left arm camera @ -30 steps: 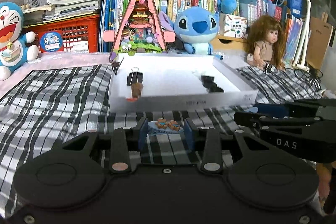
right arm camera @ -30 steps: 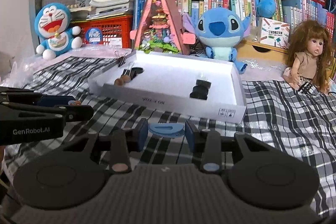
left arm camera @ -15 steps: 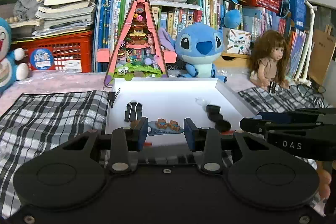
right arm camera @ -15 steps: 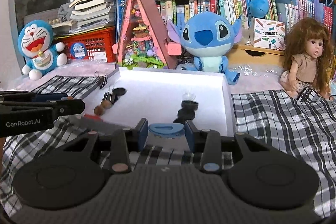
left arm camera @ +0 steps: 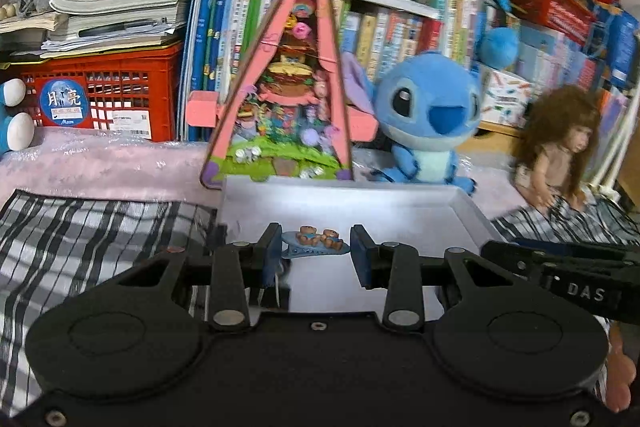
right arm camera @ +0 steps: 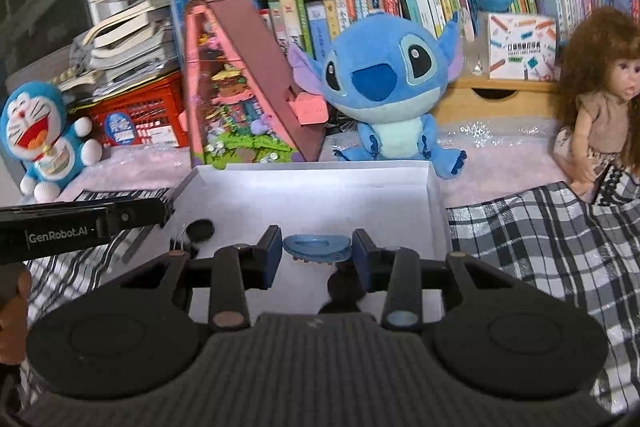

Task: Organize rigid objects
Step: 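Carry the blue clip into the white box while the right gripper carries its clip there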

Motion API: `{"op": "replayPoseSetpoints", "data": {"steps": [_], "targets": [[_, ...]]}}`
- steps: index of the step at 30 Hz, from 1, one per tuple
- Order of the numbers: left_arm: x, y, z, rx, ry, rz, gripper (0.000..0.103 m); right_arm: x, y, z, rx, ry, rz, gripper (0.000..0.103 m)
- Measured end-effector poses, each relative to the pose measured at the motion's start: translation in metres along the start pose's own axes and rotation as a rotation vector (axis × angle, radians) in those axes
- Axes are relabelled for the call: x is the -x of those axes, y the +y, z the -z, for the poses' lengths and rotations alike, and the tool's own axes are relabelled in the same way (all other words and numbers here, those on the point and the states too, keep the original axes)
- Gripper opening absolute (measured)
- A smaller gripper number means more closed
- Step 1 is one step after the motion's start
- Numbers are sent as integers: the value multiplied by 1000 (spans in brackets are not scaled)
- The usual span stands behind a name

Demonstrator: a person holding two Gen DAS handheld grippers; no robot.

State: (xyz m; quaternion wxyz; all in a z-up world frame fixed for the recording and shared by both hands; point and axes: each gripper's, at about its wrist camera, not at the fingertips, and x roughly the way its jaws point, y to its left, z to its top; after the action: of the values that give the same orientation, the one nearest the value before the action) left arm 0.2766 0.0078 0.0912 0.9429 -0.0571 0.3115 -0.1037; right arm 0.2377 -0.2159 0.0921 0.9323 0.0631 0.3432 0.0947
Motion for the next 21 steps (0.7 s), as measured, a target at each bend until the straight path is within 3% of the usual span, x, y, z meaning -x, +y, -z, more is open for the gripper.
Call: {"op": "replayPoseSetpoints", "data": {"steps": [7,21], "targets": [[-39,5,-16,25,28,-52,35,-36,-12,-20,-23,56,55,44],[-82,3,-1,23,62,-102,35,-89,-27,-17,-74,87,78,44]]}}
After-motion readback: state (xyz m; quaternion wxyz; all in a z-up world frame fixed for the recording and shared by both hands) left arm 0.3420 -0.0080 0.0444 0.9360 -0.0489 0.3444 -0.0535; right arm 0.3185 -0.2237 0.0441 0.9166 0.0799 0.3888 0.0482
